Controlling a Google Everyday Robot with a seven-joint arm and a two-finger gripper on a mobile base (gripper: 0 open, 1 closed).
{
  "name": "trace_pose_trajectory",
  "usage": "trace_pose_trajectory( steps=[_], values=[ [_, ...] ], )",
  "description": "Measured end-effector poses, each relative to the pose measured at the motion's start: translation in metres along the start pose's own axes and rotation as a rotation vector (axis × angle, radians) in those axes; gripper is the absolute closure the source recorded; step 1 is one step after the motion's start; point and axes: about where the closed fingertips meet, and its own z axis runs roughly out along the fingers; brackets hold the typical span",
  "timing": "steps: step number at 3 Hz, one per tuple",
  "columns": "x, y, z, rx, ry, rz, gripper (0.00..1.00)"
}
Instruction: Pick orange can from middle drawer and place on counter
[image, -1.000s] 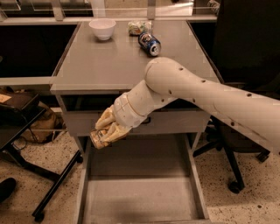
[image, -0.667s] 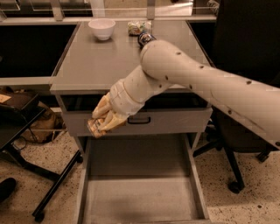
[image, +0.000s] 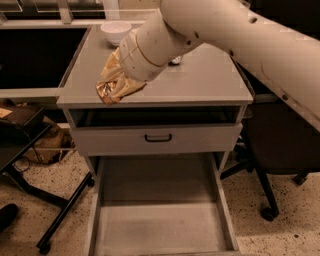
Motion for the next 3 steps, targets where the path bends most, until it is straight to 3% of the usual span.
trace_pose_trajectory(
  steps=[1, 2, 3],
  values=[
    [0.023, -0.023, -0.024, 0.128, 0.161, -0.041, 1.00],
    [0.067, -0.035, -0.021, 0.226, 0.228, 0.002, 1.00],
    [0.110, -0.040, 0.018, 0.260, 0.198, 0.055, 1.00]
  ],
)
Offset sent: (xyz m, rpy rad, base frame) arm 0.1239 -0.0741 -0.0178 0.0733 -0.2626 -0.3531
